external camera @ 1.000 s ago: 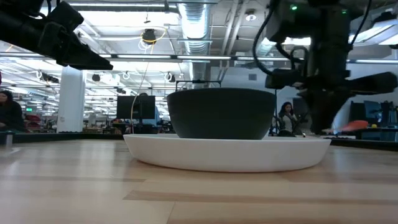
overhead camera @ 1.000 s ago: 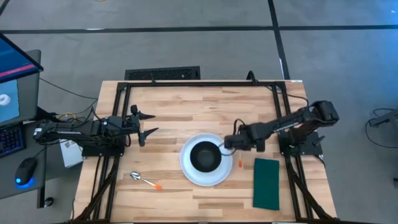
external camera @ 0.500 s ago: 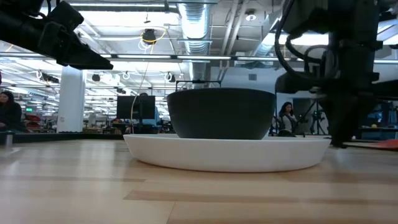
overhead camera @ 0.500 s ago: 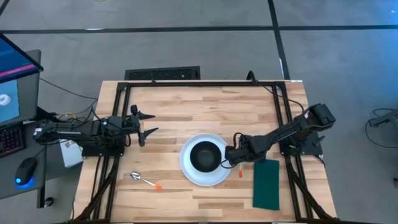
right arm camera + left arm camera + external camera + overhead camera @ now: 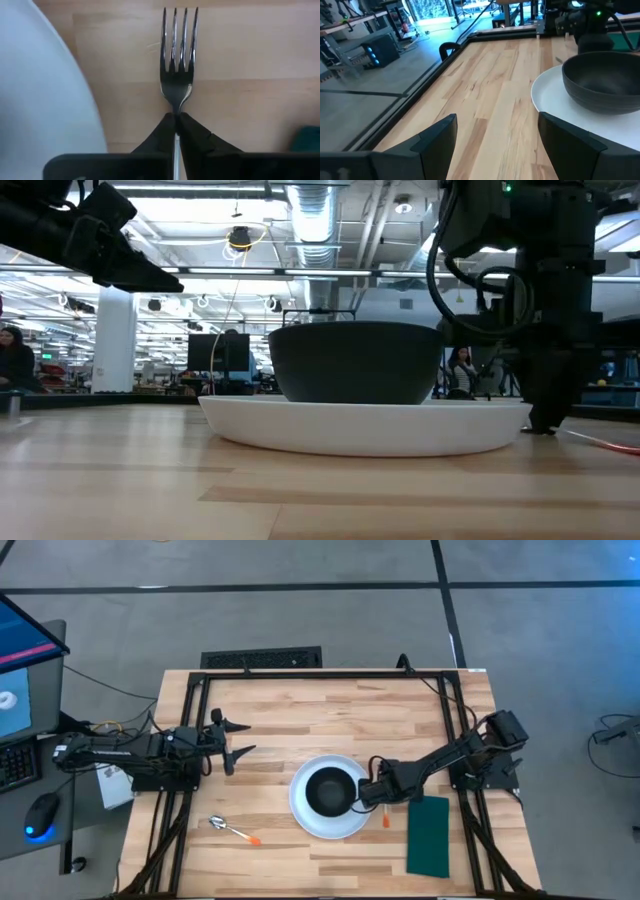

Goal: Set table place
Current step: Place the orange-handled fork next to the white plate

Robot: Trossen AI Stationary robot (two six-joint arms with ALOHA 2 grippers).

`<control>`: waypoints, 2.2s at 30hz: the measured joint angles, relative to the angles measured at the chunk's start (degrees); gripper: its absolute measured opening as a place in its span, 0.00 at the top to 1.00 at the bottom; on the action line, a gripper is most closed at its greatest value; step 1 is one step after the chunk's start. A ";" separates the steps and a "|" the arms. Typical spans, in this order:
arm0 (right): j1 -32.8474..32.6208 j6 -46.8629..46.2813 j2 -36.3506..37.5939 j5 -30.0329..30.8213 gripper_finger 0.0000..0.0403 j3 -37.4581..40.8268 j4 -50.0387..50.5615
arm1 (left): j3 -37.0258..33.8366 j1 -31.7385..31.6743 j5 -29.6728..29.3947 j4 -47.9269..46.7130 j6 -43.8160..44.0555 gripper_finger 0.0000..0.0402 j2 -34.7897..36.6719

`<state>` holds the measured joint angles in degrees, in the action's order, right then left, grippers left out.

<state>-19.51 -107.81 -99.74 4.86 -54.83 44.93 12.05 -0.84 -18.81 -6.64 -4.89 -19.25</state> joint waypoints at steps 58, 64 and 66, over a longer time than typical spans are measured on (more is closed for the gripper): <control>0.00 -2.75 0.09 -1.86 0.82 -0.09 -1.27 | 0.00 0.00 0.04 -0.46 0.07 0.33 0.00; 0.00 -2.73 0.09 -1.86 0.82 -0.09 -1.43 | 0.00 0.02 0.07 -0.58 0.17 0.33 0.00; 0.00 -2.75 0.09 -1.99 0.82 -0.09 -1.93 | 0.00 0.02 0.05 -0.98 0.30 0.33 0.00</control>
<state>-19.51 -110.56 -99.66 2.88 -54.92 42.99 12.05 -0.82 -18.76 -7.62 -4.58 -19.25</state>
